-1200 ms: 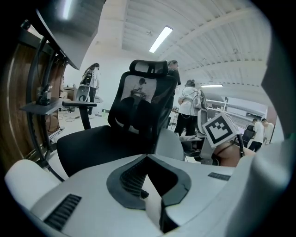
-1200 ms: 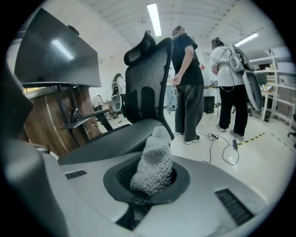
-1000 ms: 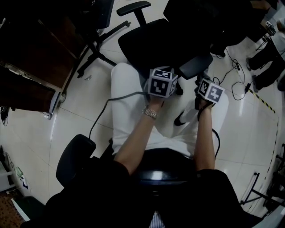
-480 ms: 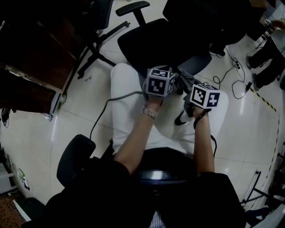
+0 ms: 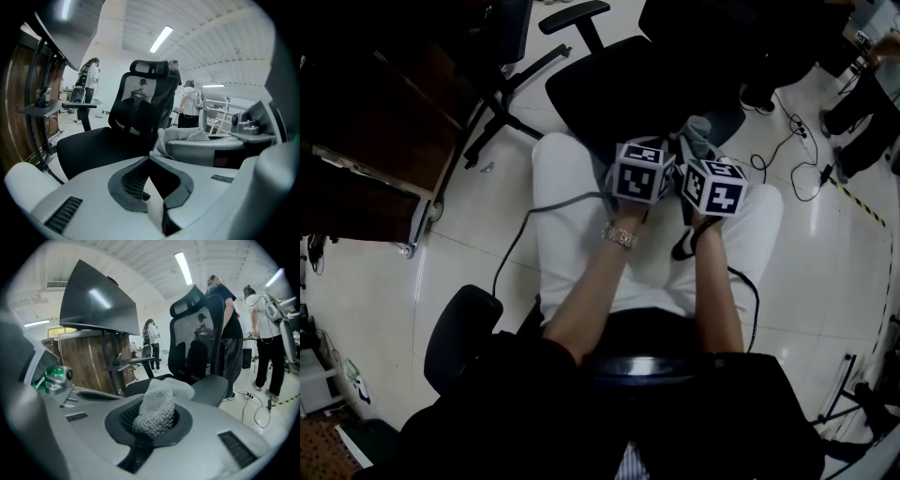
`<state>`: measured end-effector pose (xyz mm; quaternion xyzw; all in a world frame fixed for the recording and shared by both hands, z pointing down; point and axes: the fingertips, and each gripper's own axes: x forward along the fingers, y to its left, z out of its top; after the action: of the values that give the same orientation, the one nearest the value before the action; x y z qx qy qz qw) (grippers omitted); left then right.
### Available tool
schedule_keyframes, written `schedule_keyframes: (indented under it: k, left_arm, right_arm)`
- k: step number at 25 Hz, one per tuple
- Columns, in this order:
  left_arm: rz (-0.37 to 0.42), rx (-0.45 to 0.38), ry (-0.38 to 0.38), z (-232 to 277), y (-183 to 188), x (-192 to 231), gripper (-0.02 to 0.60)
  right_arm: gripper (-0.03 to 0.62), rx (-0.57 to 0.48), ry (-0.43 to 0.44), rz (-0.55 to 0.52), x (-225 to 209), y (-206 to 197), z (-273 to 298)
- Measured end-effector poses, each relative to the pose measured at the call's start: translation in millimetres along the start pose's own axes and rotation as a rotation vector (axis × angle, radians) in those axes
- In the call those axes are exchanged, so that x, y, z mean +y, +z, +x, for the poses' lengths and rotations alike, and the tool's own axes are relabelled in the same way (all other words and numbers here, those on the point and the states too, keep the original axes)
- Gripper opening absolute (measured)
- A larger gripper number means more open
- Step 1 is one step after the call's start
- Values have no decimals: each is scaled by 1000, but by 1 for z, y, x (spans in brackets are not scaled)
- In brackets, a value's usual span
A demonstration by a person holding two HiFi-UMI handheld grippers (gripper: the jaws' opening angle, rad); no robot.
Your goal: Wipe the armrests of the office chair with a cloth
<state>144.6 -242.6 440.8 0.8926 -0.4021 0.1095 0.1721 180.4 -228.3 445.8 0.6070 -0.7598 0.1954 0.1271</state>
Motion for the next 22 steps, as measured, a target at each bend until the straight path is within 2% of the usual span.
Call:
schedule_keyframes:
  k: [3, 22]
  left_arm:
    - [9, 10, -1, 1, -2, -1, -6]
    - [15, 19, -11, 3, -4, -6, -6]
  right_arm:
    - [23, 14, -13, -24, 1, -5, 1]
    - [23, 12, -38, -7, -4, -8, 0]
